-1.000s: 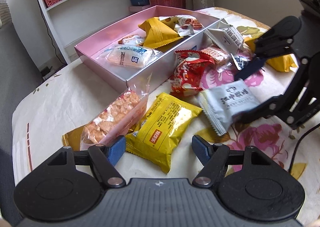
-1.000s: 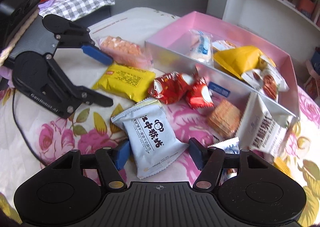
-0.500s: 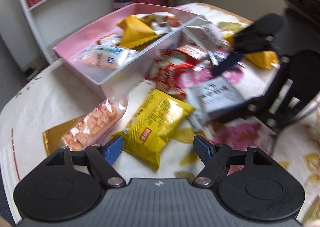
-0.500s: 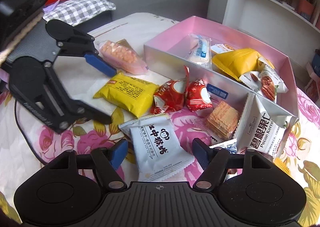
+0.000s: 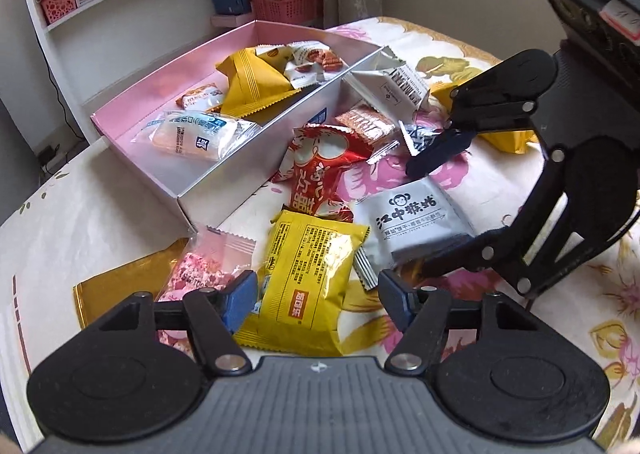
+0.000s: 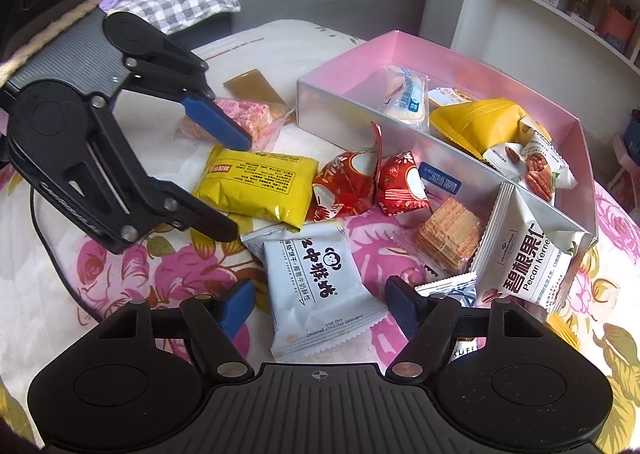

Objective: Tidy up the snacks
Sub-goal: 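Close the left tool on the yellow biscuit packet while the right tool grasps the white Jiangzhong packet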

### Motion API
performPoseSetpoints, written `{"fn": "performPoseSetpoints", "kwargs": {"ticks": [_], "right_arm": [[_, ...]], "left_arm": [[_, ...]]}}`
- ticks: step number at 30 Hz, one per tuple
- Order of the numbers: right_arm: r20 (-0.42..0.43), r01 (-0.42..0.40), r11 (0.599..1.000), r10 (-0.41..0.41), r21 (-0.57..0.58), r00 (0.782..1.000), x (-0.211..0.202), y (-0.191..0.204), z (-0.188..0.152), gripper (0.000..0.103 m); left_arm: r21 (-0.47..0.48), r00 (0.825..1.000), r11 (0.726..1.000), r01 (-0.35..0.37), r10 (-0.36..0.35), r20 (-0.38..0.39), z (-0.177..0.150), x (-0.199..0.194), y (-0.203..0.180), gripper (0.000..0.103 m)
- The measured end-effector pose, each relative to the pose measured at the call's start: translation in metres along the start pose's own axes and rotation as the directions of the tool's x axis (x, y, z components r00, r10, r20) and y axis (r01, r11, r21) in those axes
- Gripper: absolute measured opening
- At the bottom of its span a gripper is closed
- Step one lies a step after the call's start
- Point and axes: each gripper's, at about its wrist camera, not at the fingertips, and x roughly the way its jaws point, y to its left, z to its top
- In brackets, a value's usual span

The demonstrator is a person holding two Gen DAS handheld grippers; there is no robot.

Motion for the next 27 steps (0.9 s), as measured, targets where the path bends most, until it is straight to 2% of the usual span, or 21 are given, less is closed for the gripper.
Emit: {"fn": "performPoseSetpoints", "kwargs": {"ticks": [4,7,12,17,23,27], "right_arm": [[0.028,0.025,0.999,-0.026,0.030,0.999,0.003,-0.001,0.000,0.073],[0.032,0.031,0.997,-0.034,0.073,0.999,0.003,-0.005,-0.002,0.070],[0.027,0.018,0.996,-0.020,0.087,0.999,-0.005,-0.007,-0.008,0.061],[0.013,-0.006,0.998,0.005,0.065,1.000,-0.015,0.000,-0.018,0.061],[0.024,0.012,0.998,-0.014,0.058,1.000,-0.014,0.006,-0.021,0.065],[0.040,0.030,0.997,-0.033,0.069,0.999,-0.010,0.008,-0.019,0.066]], "left_arm": [[-0.045,1.000,0.999,0.000,0.000,-0.001,0.002,0.006,0.003,0.066],[-0.069,1.000,0.997,-0.022,0.021,-0.006,0.001,0.005,0.004,0.052],[-0.113,1.000,0.994,0.005,-0.007,-0.011,-0.007,-0.006,0.004,0.046],[-0.139,0.999,0.990,0.022,-0.026,-0.021,-0.017,-0.015,-0.002,0.048],[-0.213,1.000,0.977,-0.012,0.010,-0.011,-0.017,-0.013,-0.003,0.052],[-0.263,0.998,0.963,-0.049,0.038,-0.047,-0.014,-0.004,-0.005,0.052]]}}
